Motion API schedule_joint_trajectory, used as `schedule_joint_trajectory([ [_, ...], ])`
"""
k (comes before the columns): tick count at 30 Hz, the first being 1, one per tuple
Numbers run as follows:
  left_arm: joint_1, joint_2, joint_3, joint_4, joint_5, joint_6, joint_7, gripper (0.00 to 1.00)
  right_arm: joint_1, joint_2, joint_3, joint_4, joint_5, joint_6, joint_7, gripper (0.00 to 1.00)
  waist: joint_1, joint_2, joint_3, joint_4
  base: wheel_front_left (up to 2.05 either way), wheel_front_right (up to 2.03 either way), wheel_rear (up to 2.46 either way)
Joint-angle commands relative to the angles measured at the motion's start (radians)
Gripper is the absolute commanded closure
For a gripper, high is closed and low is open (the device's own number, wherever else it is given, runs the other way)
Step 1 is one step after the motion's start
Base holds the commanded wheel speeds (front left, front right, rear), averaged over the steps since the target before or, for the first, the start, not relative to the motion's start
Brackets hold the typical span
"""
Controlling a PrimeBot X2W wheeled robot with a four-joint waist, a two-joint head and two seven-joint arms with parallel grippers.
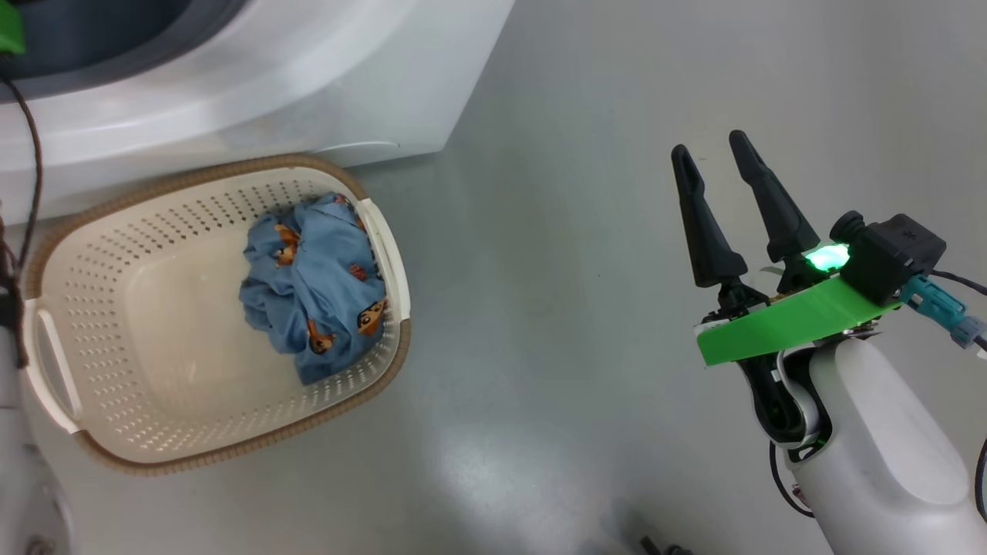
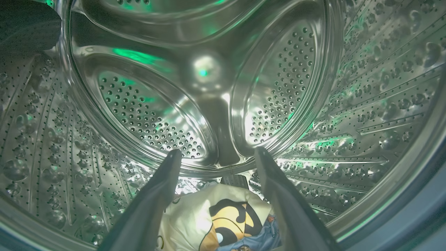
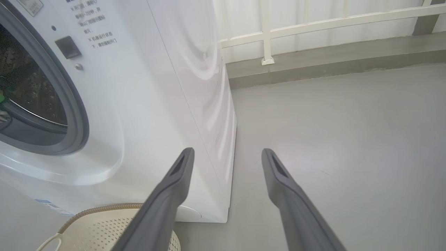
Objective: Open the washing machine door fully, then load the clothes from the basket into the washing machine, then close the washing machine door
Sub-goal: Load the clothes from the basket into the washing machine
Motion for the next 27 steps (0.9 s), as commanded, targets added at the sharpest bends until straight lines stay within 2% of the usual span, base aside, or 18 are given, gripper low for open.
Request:
schedule_joint_trajectory([
  [1,0.034,0.029,0.013,-0.044,-0.002,0.004,-0.005,0.00,0.009,-0.011,0.017,-0.019,-0.005,0.005,-0.008,0.00,0.0001,-0.0001,-0.008,0.005,0.00,0.00,0.00],
  [9,0.145,-0.005,0.040,-0.136,-0.007,0.000,-0.005,0.00,0.015,-0.031,0.004,-0.018,-0.008,0.005,-0.008,0.00,0.0001,-0.0001,-0.034,0.027,0.00,0.00,0.00],
  [27,0.488,-0.123,0.111,-0.309,0.011,-0.044,-0.005,0.00,0.084,-0.088,0.000,0.010,-0.006,0.005,-0.008,0.00,0.0001,-0.0001,-0.212,0.108,0.00,0.00,0.00],
])
